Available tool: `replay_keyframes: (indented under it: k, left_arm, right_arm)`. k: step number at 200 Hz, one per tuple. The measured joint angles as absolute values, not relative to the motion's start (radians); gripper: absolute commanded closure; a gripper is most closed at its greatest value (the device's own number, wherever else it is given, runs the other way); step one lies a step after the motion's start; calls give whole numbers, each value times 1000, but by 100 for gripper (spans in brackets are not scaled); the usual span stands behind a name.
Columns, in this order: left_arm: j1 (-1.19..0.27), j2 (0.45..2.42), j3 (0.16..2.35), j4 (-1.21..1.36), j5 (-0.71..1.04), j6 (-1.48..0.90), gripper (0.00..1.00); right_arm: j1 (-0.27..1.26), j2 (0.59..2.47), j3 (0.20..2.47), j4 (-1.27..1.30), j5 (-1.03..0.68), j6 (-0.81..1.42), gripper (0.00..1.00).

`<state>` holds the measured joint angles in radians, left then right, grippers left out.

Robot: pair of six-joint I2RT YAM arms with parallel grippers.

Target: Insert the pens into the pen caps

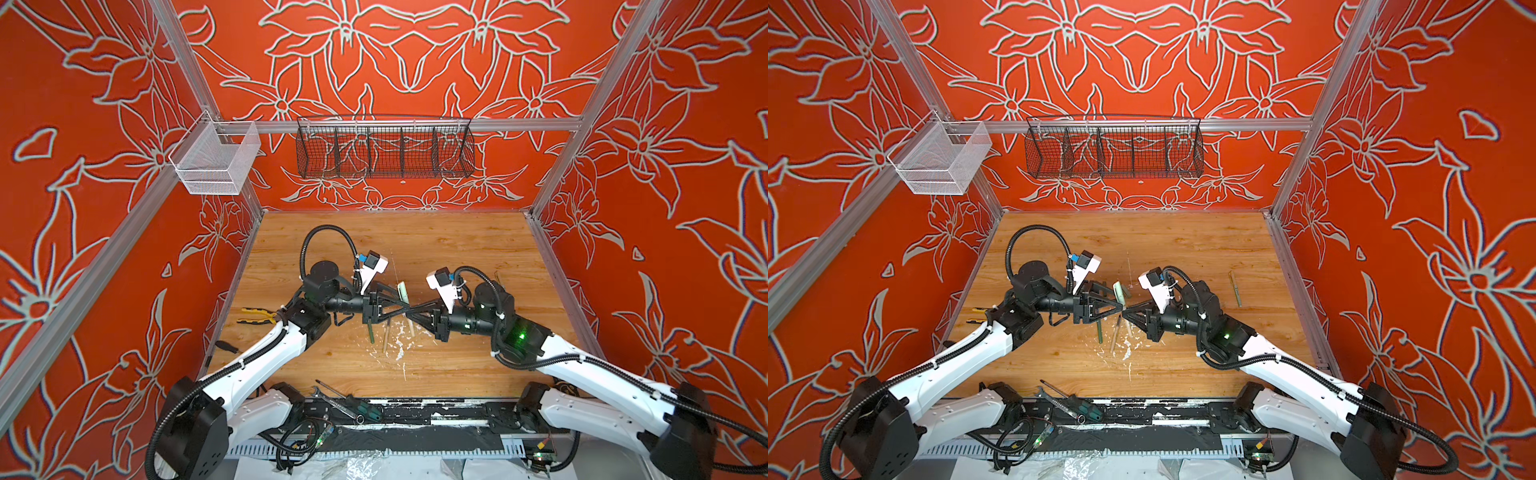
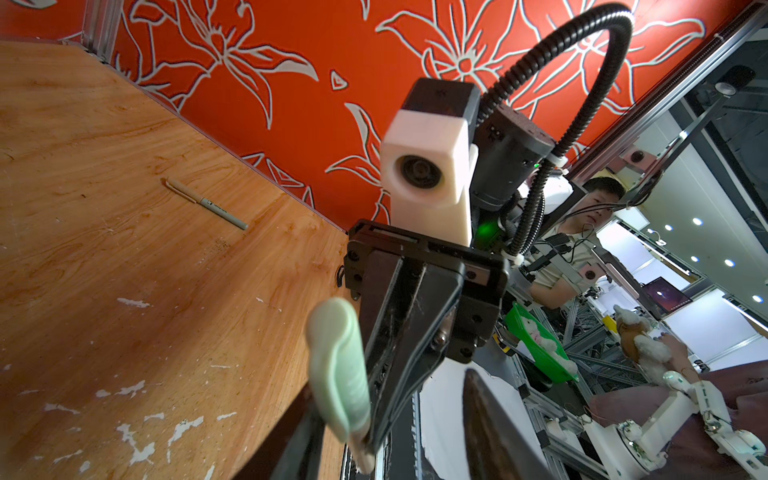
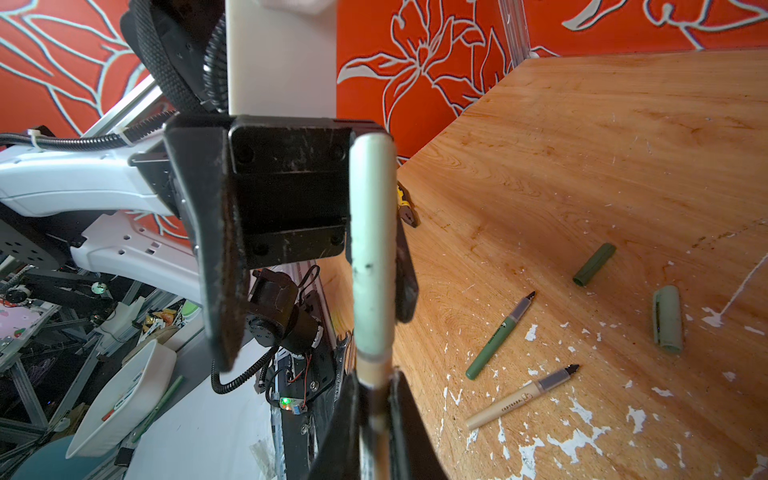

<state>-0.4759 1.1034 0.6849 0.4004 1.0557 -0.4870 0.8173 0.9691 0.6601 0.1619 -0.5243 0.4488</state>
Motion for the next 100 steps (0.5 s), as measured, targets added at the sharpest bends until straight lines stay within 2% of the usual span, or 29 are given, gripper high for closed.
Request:
replay_keyframes:
  k: [35,64,100]
  left_arm:
    - [-476,1116,685,400,1057,-484,63]
    - [-476,1119,684,399,1057,-481,77]
    - [-476,1119,684,405,1061,-475,87]
  right_arm:
    - [821,966,667,161,-524,449,100]
    - [825,966,693,161,-525,448,100]
    - [826,969,700,150,-532,448,100]
